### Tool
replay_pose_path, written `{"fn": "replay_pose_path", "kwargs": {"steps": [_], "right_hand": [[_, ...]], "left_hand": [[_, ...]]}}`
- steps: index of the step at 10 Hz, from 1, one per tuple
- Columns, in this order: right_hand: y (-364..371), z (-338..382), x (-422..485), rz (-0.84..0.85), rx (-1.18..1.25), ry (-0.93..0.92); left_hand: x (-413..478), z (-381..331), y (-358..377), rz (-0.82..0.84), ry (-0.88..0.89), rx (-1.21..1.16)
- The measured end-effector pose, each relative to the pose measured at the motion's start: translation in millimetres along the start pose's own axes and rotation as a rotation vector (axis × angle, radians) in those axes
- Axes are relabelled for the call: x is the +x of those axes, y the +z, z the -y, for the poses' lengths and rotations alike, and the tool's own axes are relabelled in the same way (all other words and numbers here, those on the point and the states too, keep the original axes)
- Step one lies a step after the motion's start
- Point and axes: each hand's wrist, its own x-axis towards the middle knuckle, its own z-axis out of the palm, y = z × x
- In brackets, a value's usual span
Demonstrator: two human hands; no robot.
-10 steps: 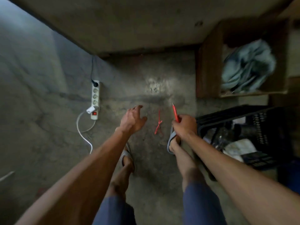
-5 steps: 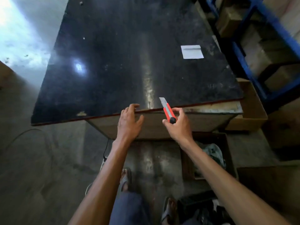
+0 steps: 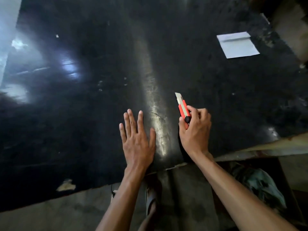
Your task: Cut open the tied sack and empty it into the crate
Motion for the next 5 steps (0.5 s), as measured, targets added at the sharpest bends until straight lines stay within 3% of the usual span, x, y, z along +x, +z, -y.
{"fn": "replay_pose_path", "kwargs": {"steps": [1,4,5], "right_hand": [[6,7,2,-0.019,-0.077,0.031],[-56,30,-12,0.323,-0.139,0.04],[-101,38,-47,0.398,-0.173,0.007]], "left_hand": [[1,4,6,-0.005,0.015,0.039],[-9,-5,-57,0.217,-0.037,-0.202],[-47,-10,-99,0.132,0.025,-0.209]]}}
